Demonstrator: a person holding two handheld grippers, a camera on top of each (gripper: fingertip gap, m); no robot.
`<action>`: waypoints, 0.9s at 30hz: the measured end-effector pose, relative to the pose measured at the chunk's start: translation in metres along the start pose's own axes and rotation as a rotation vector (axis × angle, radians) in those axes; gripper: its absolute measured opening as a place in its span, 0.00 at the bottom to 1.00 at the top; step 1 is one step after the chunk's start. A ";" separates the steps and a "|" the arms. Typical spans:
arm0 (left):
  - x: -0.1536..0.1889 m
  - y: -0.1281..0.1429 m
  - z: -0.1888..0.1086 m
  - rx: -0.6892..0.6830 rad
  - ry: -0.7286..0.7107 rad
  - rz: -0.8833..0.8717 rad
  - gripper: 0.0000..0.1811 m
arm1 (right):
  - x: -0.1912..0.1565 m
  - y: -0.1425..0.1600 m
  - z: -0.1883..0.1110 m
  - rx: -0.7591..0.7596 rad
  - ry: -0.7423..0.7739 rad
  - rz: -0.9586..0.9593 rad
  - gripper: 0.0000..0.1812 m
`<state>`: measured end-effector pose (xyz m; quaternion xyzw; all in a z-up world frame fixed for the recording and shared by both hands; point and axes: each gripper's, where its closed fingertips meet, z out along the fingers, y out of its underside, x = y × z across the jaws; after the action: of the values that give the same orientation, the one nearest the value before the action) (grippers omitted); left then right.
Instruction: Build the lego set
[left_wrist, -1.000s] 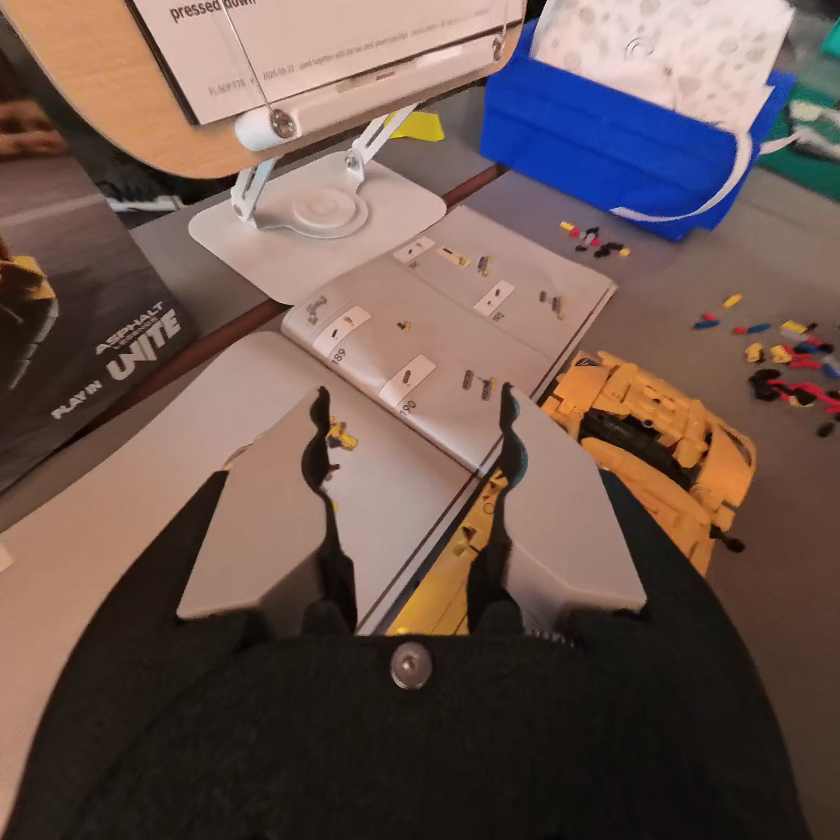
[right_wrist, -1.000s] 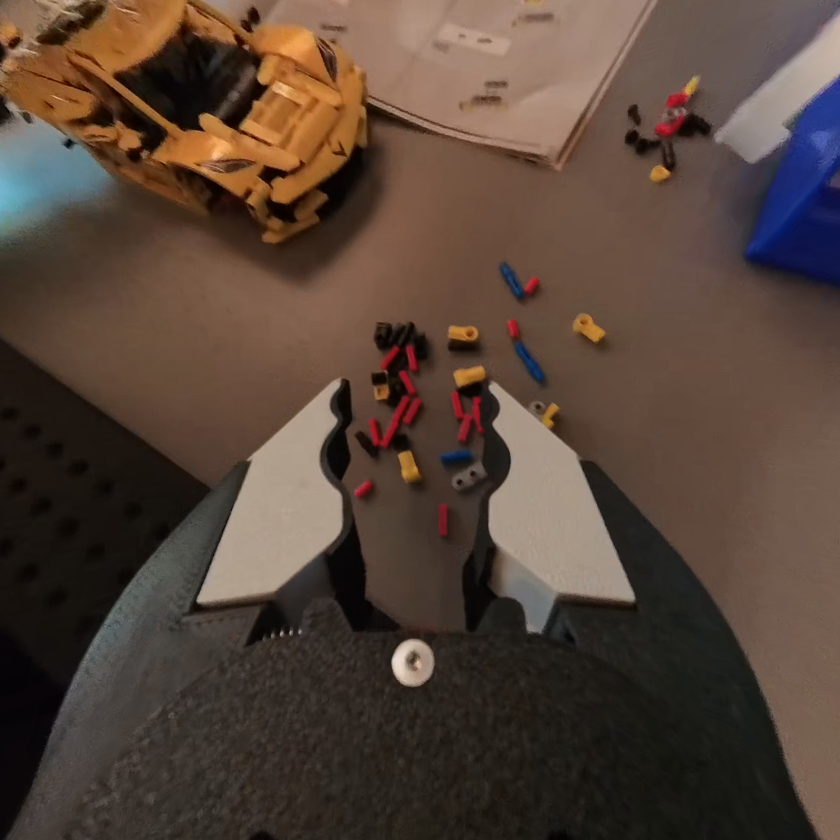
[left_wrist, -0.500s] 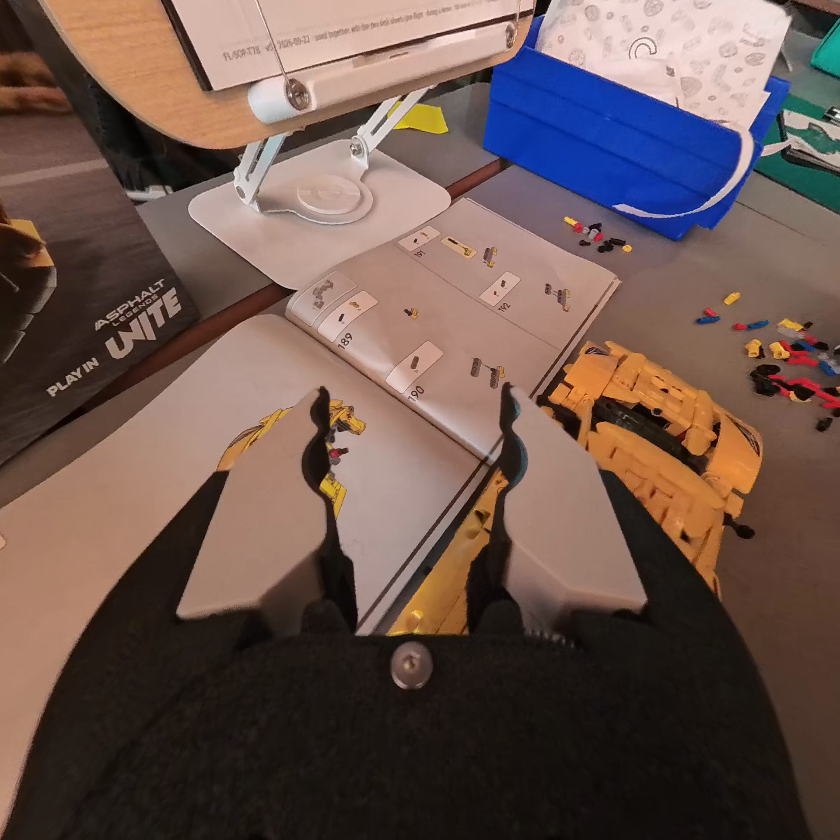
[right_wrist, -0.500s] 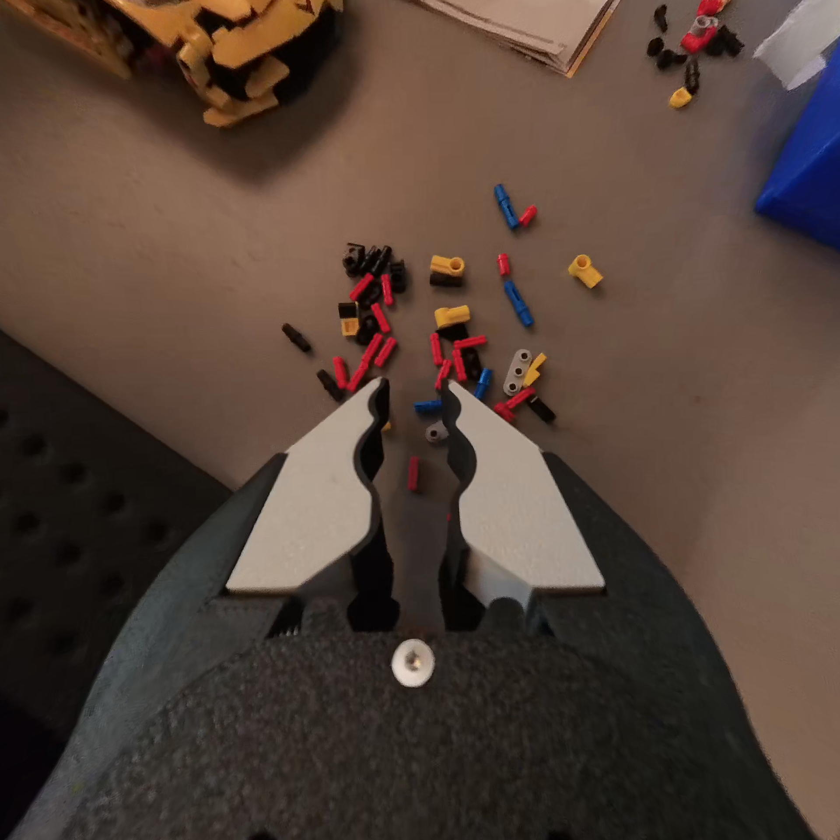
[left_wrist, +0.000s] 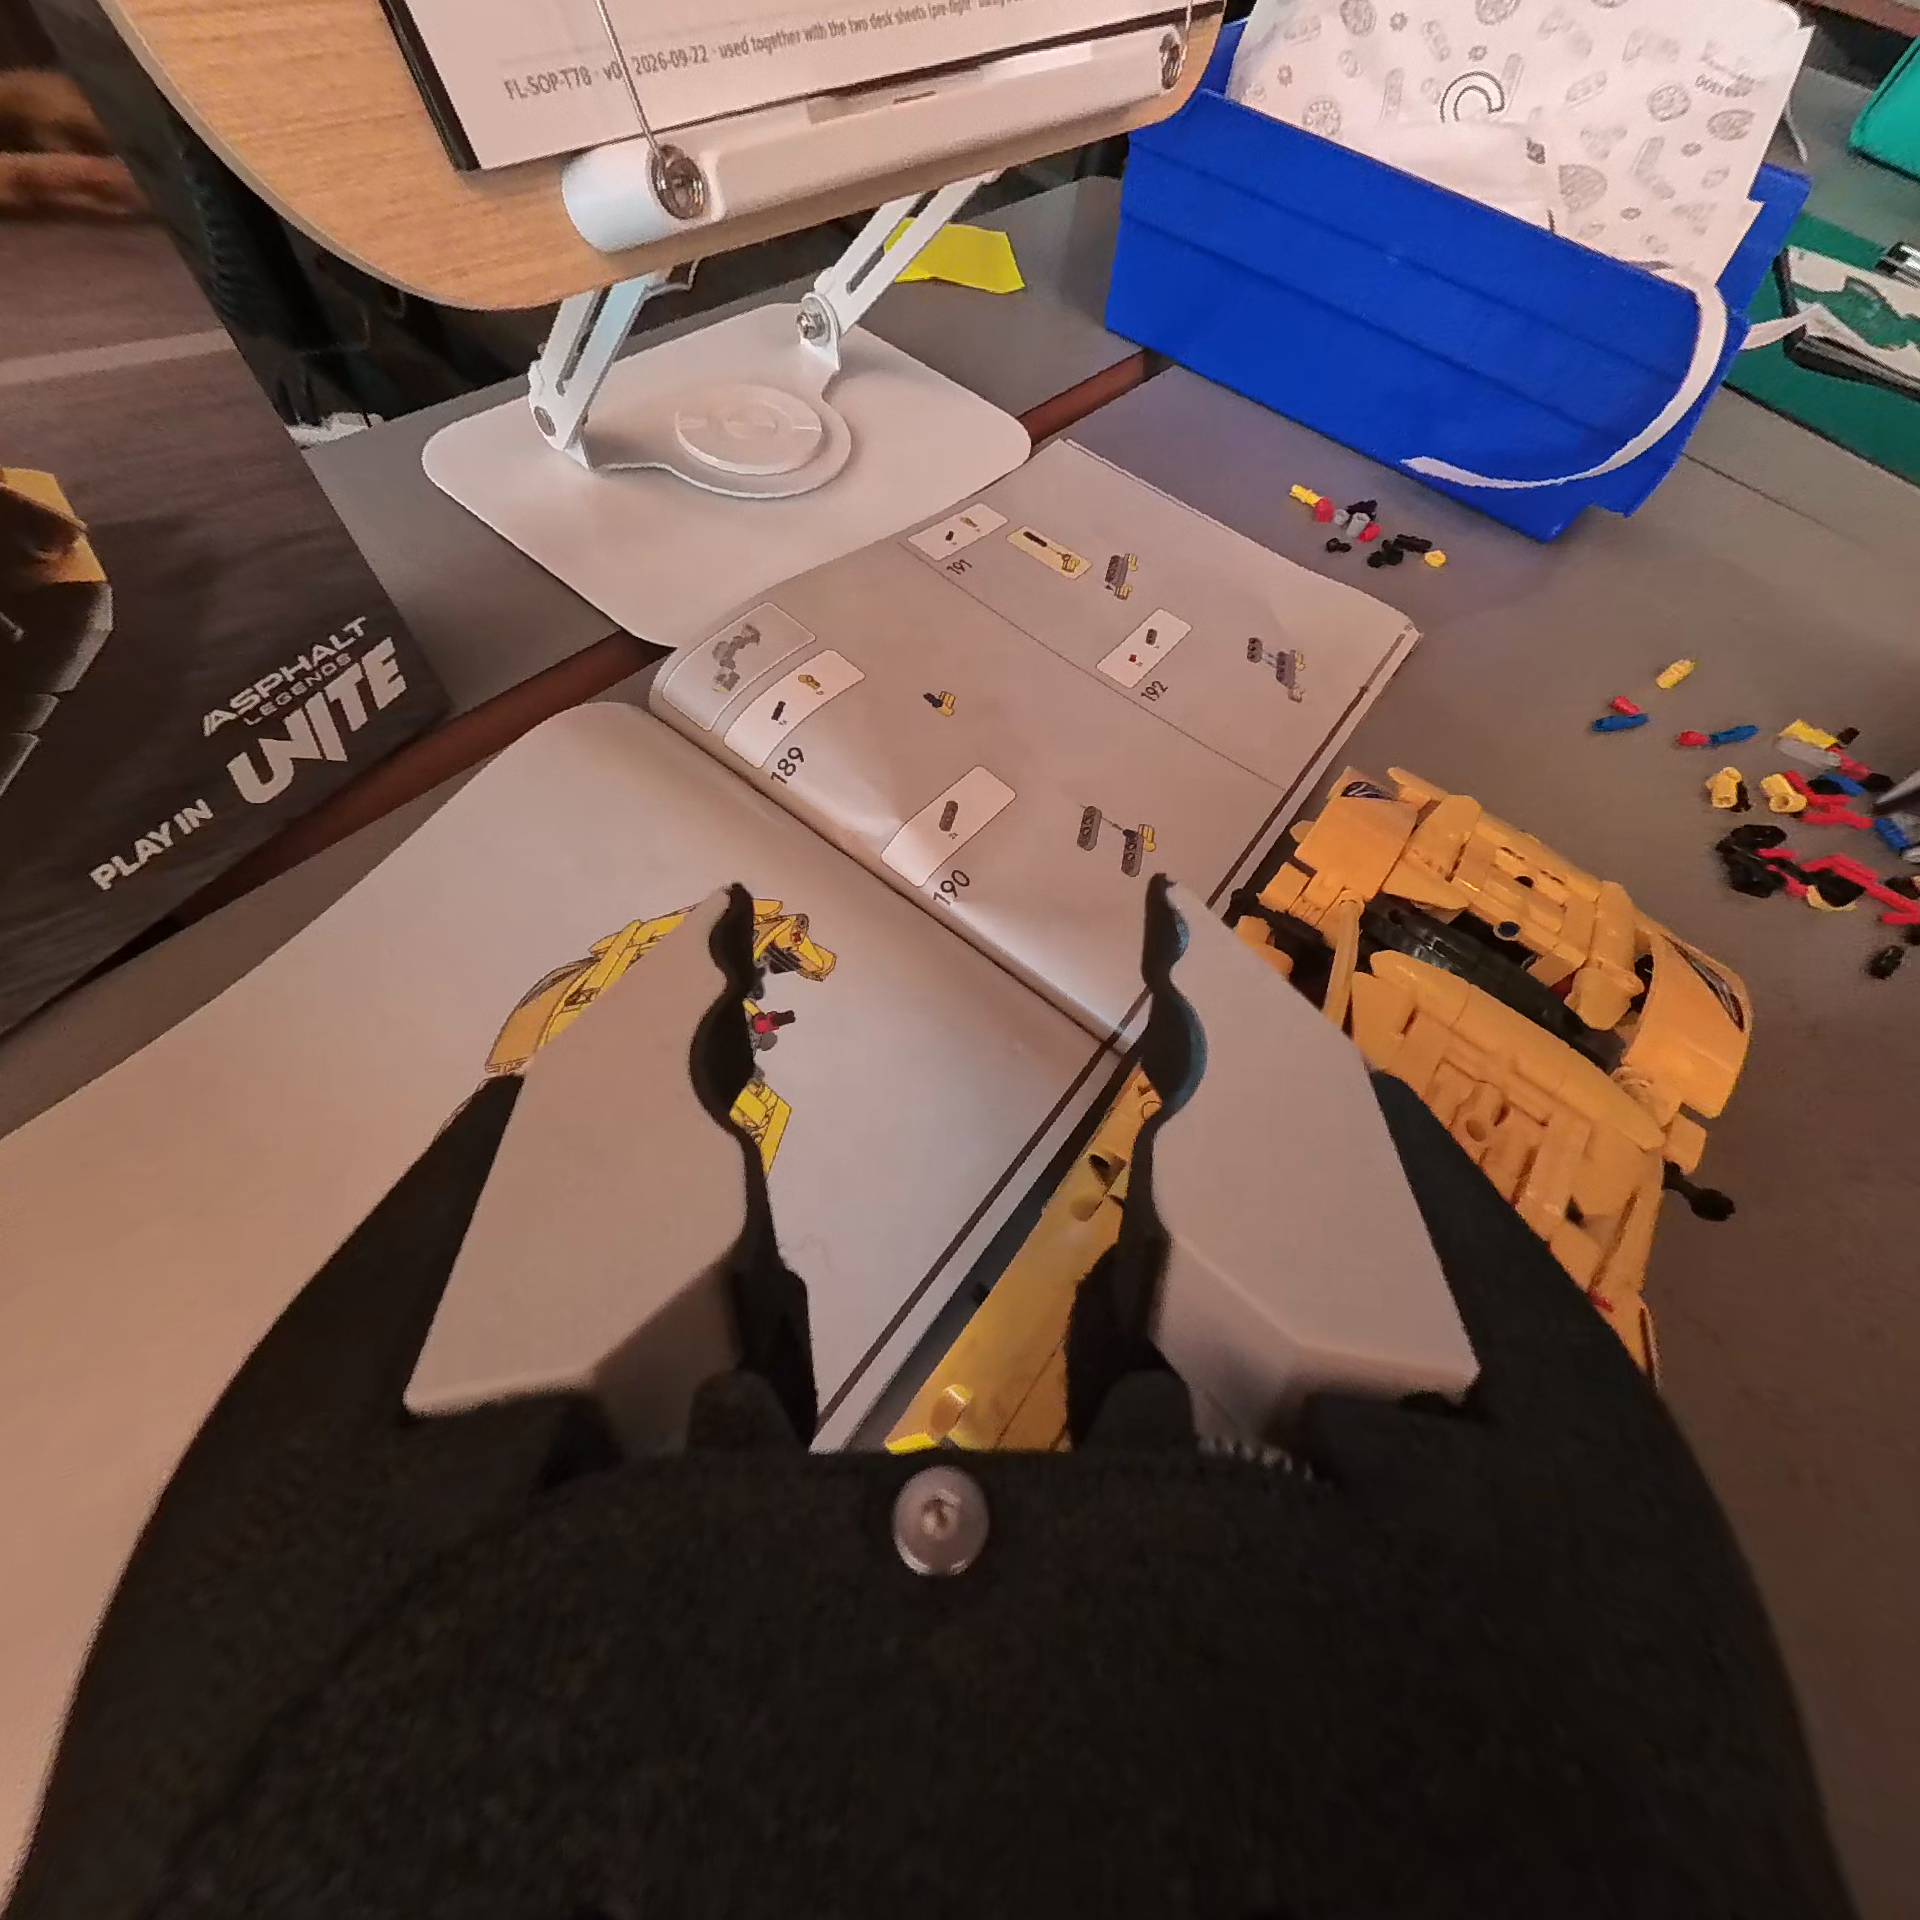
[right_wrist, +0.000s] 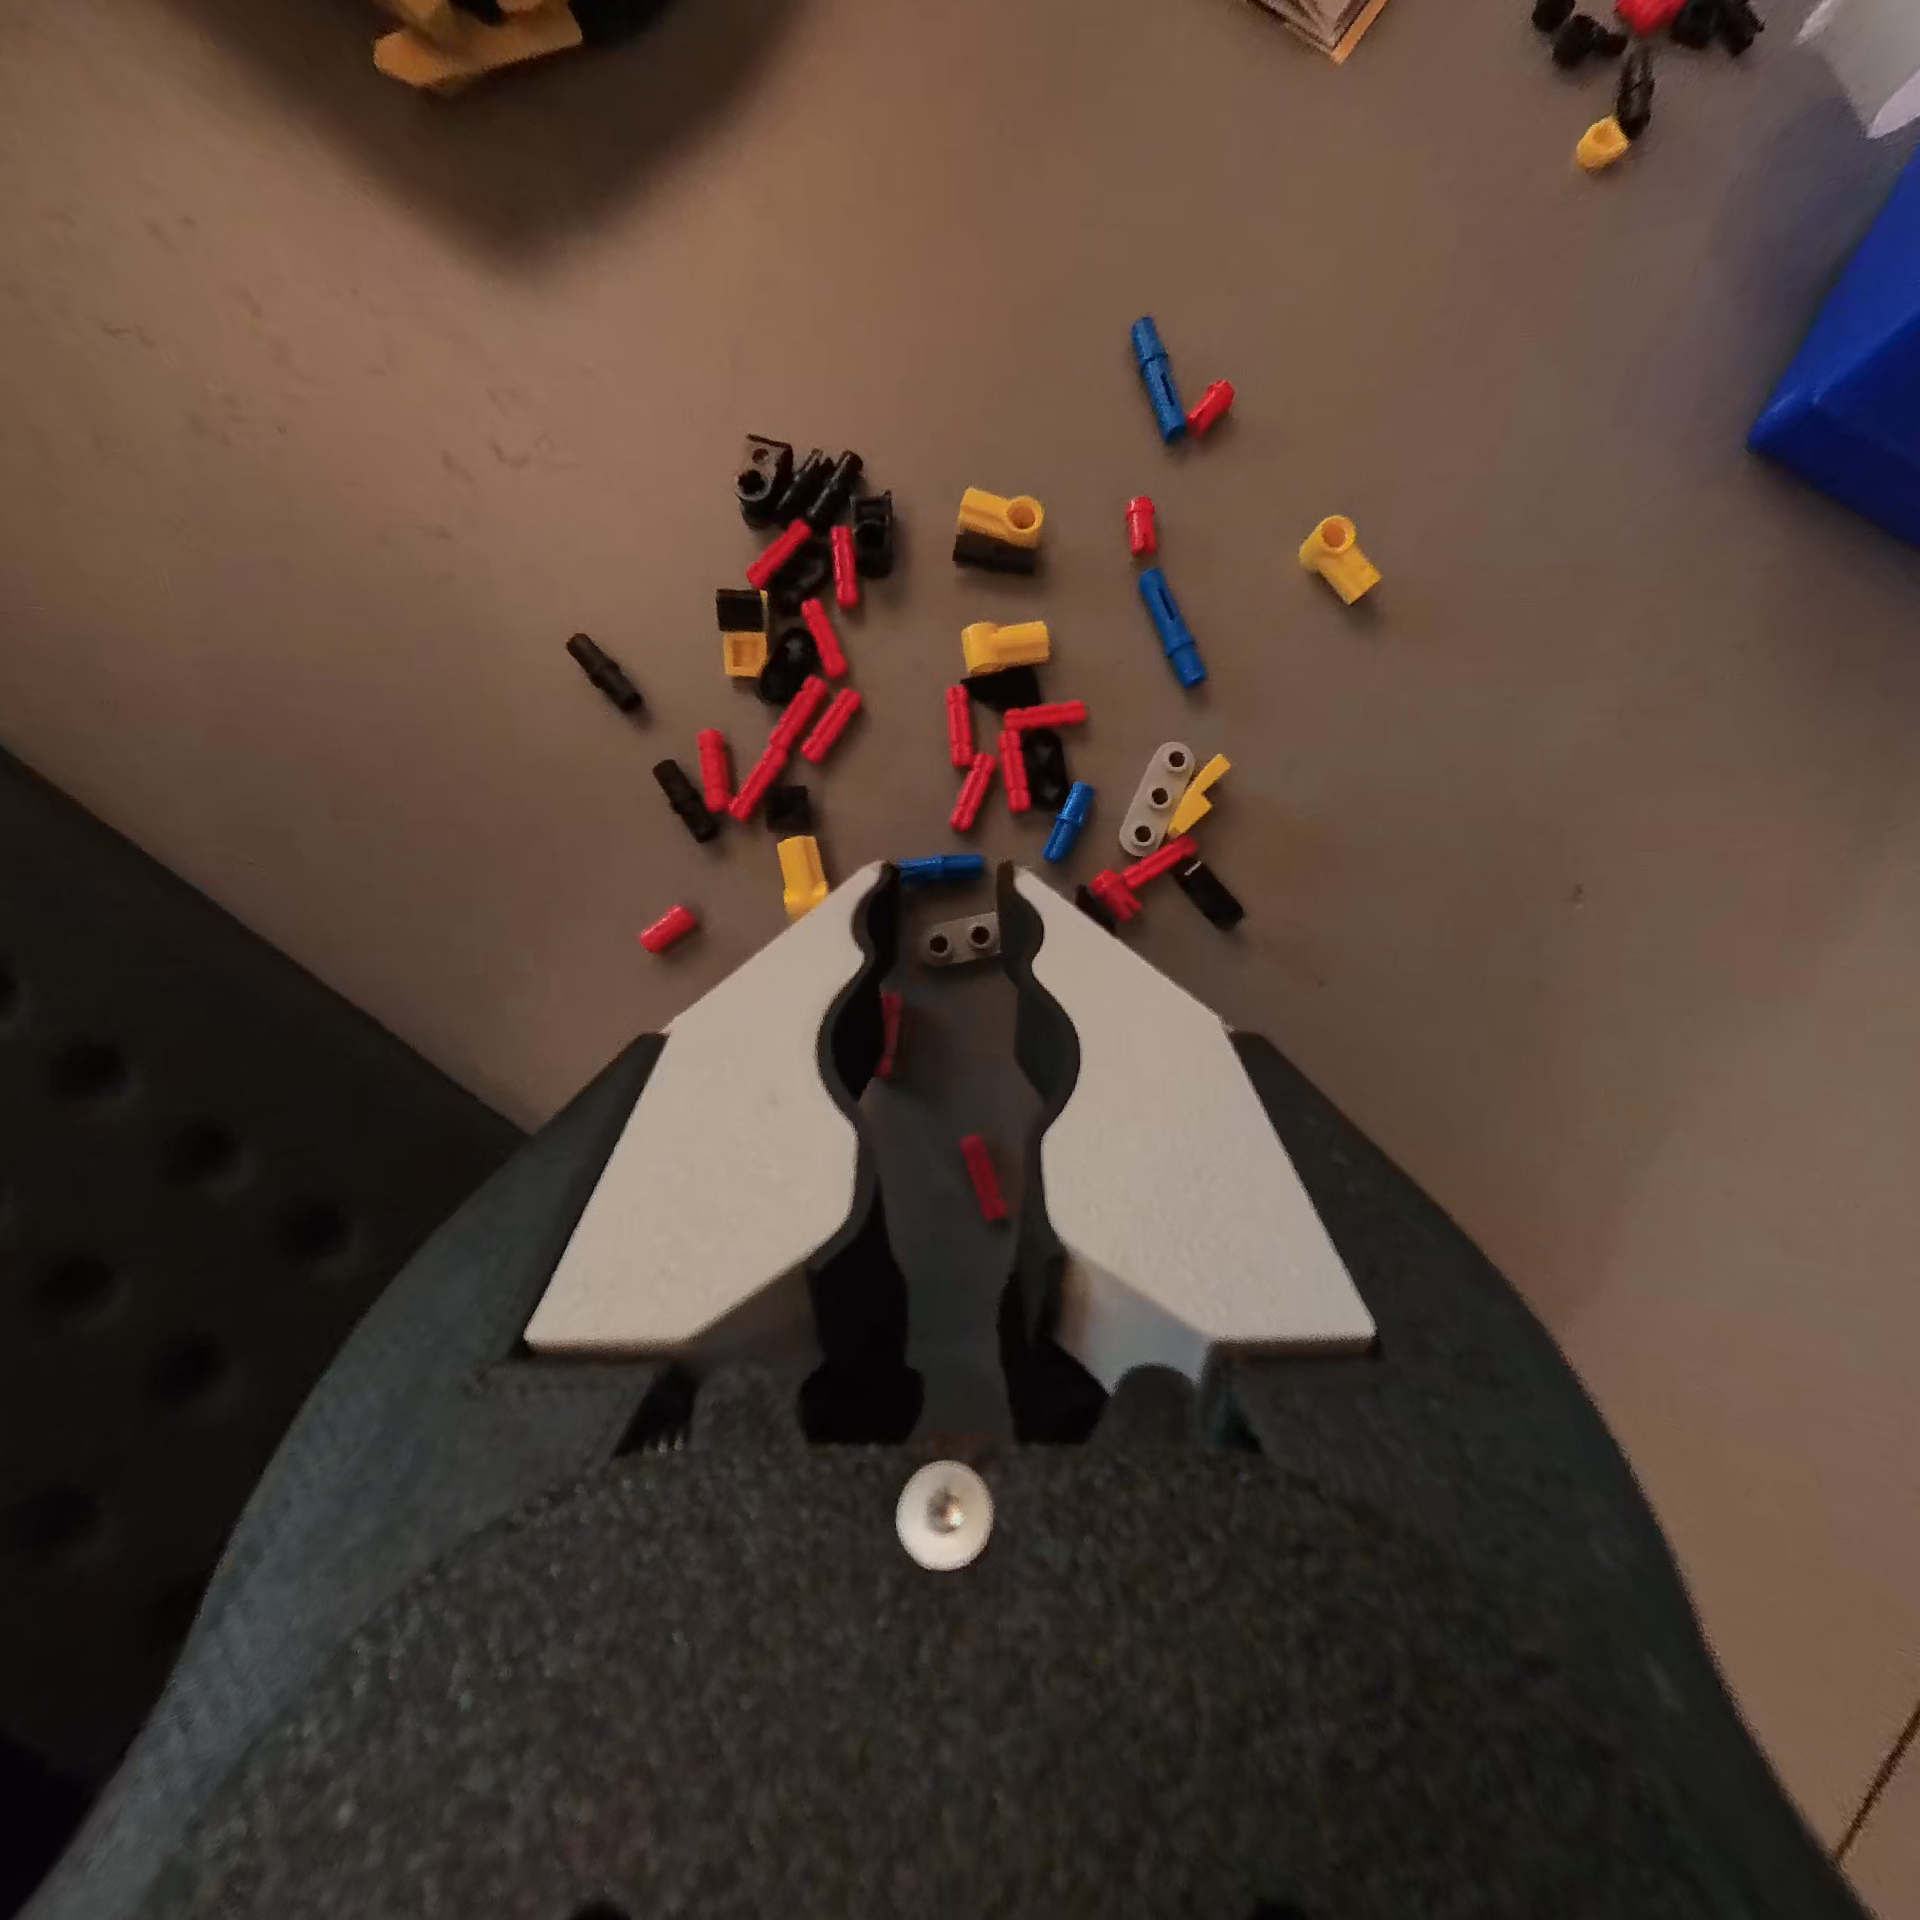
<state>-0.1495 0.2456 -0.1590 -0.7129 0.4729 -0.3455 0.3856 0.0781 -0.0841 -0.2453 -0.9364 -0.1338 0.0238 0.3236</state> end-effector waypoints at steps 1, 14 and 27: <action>0.000 0.001 0.001 -0.004 0.000 -0.001 0.41 | 0.000 -0.001 0.000 0.004 -0.002 0.002 0.09; -0.005 0.006 0.002 -0.013 -0.002 -0.019 0.41 | -0.010 -0.010 0.002 0.019 -0.039 -0.028 0.11; -0.007 0.010 0.003 -0.025 -0.007 -0.025 0.41 | -0.015 -0.016 0.008 0.021 -0.068 -0.035 0.09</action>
<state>-0.1533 0.2503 -0.1695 -0.7247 0.4672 -0.3419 0.3737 0.0589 -0.0713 -0.2423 -0.9291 -0.1610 0.0512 0.3289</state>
